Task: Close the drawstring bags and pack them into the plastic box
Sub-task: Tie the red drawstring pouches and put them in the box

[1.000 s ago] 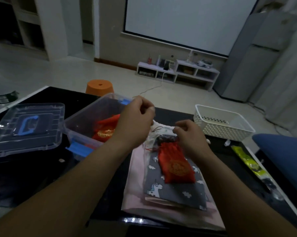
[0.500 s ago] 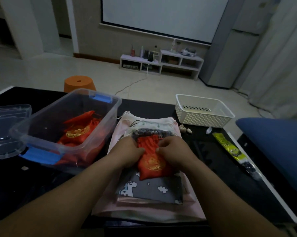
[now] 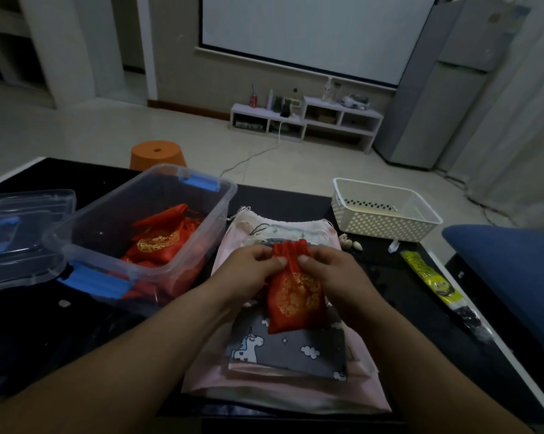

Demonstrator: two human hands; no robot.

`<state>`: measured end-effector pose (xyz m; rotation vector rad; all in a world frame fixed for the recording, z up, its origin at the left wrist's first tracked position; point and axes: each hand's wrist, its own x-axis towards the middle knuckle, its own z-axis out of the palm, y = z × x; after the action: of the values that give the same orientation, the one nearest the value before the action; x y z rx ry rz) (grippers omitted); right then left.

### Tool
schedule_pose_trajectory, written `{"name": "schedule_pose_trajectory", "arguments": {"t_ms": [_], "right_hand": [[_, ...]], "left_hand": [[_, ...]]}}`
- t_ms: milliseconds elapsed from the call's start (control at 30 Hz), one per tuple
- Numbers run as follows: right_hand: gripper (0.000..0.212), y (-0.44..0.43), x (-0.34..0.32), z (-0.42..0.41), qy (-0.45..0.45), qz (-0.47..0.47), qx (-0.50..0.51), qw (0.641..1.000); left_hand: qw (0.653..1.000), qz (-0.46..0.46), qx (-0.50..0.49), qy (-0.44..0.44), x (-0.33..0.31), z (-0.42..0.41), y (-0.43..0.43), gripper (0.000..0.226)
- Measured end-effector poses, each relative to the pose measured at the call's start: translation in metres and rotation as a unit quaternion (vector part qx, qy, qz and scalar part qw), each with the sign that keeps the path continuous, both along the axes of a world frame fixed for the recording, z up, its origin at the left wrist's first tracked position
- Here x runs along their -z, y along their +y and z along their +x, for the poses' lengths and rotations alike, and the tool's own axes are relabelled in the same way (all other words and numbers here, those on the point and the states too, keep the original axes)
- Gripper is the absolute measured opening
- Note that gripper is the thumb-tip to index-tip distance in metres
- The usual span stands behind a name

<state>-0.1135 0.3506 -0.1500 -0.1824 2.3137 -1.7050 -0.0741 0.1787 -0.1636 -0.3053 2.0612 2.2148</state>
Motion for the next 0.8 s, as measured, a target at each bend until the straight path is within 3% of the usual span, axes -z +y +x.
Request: {"name": "schedule_pose_trajectory", "arguments": {"t_ms": [100,200,333,400,600,733,800], "right_hand": [[0.019,-0.002,-0.004,0.005,-0.002,-0.028,-0.009,1.0],[0.022,-0.005,-0.008,0.009,-0.06,-0.106,-0.009,0.993],[0.05,-0.008,-0.009,0.004,-0.242,-0.209,0.032,0.947],[0.052,-0.005,-0.009,-0.001,-0.279,-0.225,0.039,0.933],[0.06,0.004,-0.007,-0.007,-0.259,-0.201,0.038,0.944],[0.053,0.001,-0.007,-0.006,-0.266,-0.236,0.028,0.934],[0.047,-0.002,-0.006,-0.006,-0.257,-0.252,0.032,0.932]], "left_hand": [[0.997,0.073,-0.021,0.012,0.003,0.002,0.002,0.019],[0.996,0.081,-0.031,0.005,0.007,0.001,0.004,0.017],[0.999,-0.003,-0.003,0.033,0.006,-0.001,0.01,0.013],[0.994,-0.082,0.018,0.063,0.002,-0.001,0.012,0.009],[0.958,-0.248,0.047,0.138,-0.001,-0.007,0.006,0.01],[0.943,-0.287,0.04,0.165,-0.001,-0.009,0.004,0.019],[0.952,-0.255,0.021,0.166,-0.001,-0.007,0.005,0.032]]}}
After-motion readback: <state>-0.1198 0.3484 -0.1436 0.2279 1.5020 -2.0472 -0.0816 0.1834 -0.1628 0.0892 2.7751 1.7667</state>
